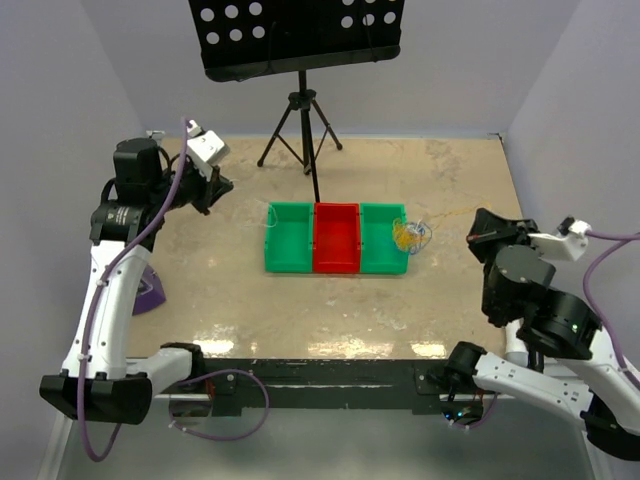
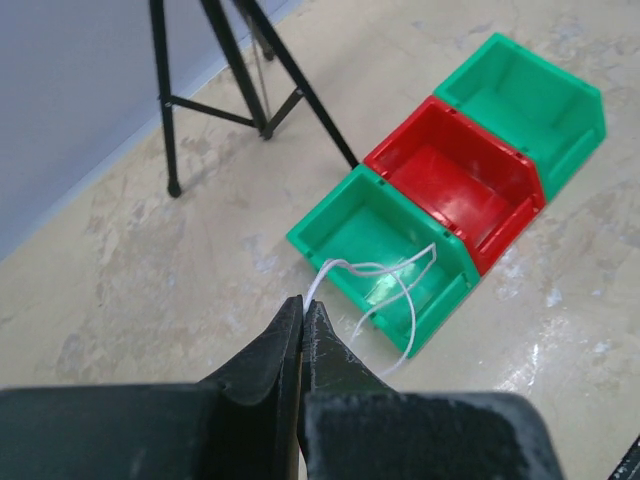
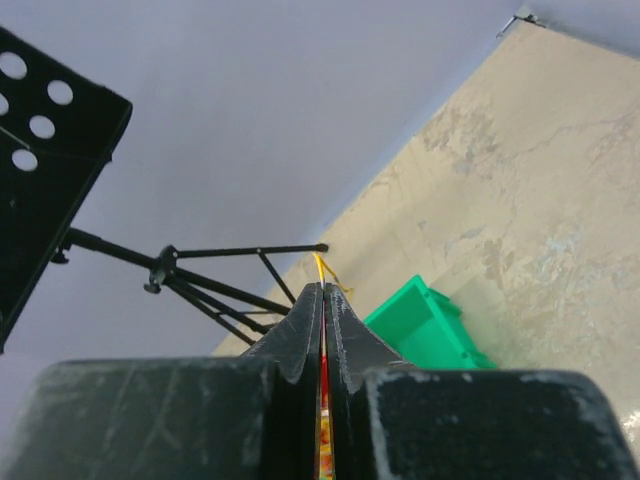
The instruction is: Untangle the cables
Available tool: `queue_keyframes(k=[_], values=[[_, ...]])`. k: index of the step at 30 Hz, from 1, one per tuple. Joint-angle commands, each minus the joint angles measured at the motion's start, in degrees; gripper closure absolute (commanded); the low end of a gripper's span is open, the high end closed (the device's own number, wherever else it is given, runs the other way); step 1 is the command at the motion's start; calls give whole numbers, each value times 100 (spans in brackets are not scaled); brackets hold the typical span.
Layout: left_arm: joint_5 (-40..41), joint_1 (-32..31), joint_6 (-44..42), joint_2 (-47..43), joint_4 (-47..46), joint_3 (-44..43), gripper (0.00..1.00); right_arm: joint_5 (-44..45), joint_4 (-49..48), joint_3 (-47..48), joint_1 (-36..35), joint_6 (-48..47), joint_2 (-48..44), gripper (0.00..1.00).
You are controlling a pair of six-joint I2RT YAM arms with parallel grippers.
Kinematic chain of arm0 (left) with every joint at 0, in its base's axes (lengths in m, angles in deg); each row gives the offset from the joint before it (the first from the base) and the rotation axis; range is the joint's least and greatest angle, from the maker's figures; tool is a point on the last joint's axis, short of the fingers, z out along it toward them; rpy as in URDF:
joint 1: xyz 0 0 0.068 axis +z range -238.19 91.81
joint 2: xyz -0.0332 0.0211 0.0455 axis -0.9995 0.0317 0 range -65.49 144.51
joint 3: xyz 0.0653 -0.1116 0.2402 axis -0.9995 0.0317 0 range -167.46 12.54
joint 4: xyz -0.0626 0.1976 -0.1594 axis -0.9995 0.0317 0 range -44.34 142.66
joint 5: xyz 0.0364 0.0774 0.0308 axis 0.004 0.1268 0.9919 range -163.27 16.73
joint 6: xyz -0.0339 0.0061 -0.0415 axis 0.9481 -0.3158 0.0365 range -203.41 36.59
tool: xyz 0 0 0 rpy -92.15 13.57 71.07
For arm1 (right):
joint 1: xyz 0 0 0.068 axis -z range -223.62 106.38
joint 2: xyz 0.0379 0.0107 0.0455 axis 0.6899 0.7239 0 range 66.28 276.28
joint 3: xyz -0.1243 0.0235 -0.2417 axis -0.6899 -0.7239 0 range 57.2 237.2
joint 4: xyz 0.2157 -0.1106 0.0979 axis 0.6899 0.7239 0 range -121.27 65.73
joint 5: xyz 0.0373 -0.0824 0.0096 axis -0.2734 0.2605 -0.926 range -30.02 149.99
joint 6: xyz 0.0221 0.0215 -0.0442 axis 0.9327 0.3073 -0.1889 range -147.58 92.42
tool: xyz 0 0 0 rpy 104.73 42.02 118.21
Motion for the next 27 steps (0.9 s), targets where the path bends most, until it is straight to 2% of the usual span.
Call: queue_keyframes(k=[1,7,19,23,27], values=[[-169,-285,442,138,-499,-146,100,-533,-562,-302,-1,-116,307,100],[-73,-356,715,253,-1369,301,100,-912,-694,-610,-1,60,414,100],[-169,-628,1154,613,-2749,1787,100,-1123,-773,-812,-10,25,290,100],[-178,-672,1190,753,-2917,1806,100,-1202,-870,-856,-1,-10,351,100],[-125,-681,1155,806,-2760,1350,100,-1281,-958,-918,-1,-28,395,100]])
